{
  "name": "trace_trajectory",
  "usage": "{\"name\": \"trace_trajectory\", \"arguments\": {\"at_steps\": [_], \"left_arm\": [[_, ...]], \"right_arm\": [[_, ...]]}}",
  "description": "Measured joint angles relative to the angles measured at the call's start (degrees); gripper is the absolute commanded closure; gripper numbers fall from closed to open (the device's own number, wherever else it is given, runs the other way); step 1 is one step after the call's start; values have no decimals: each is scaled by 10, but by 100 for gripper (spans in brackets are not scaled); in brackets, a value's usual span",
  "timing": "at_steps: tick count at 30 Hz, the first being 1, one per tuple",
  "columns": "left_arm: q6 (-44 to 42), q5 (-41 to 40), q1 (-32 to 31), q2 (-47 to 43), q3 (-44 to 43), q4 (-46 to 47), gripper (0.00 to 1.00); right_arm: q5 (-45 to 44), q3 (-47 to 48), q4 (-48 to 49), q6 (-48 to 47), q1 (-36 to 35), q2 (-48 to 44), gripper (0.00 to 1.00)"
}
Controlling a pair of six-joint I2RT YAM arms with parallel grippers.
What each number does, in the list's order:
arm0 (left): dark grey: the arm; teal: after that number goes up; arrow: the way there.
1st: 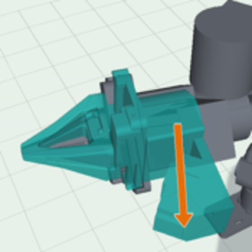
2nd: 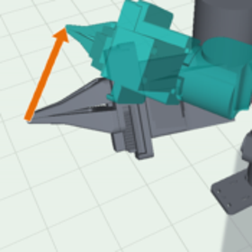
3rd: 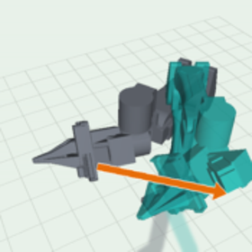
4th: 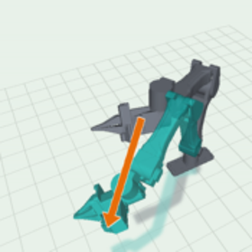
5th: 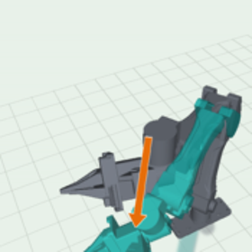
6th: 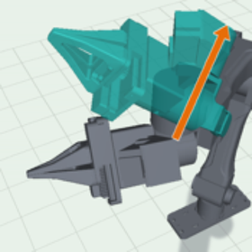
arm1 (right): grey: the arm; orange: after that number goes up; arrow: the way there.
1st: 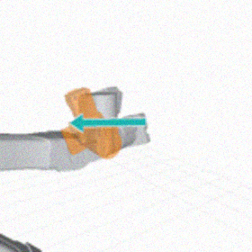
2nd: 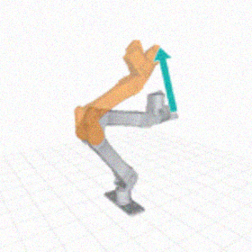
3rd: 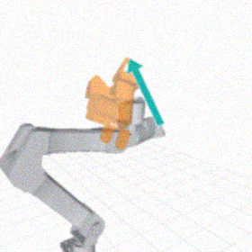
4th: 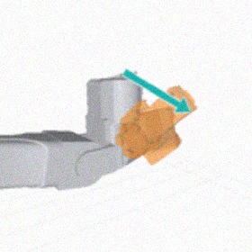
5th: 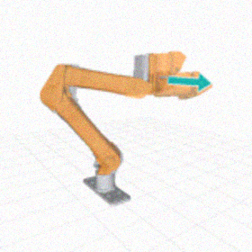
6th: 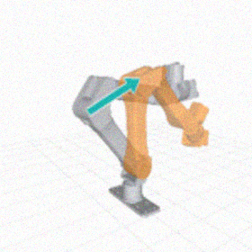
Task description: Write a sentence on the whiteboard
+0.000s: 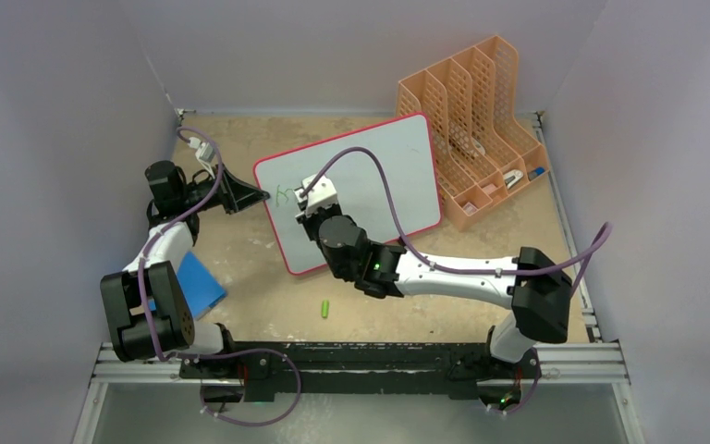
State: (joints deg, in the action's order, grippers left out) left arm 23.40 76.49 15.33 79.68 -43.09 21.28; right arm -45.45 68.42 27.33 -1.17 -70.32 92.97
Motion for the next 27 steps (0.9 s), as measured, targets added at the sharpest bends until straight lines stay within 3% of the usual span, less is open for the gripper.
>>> {"name": "trace_trajectory", "arguments": {"at_steps": [27], "left_arm": [[0, 0, 0, 0, 0, 0, 100]], "right_arm": [[6, 0, 18, -12, 7, 20, 100]]}}
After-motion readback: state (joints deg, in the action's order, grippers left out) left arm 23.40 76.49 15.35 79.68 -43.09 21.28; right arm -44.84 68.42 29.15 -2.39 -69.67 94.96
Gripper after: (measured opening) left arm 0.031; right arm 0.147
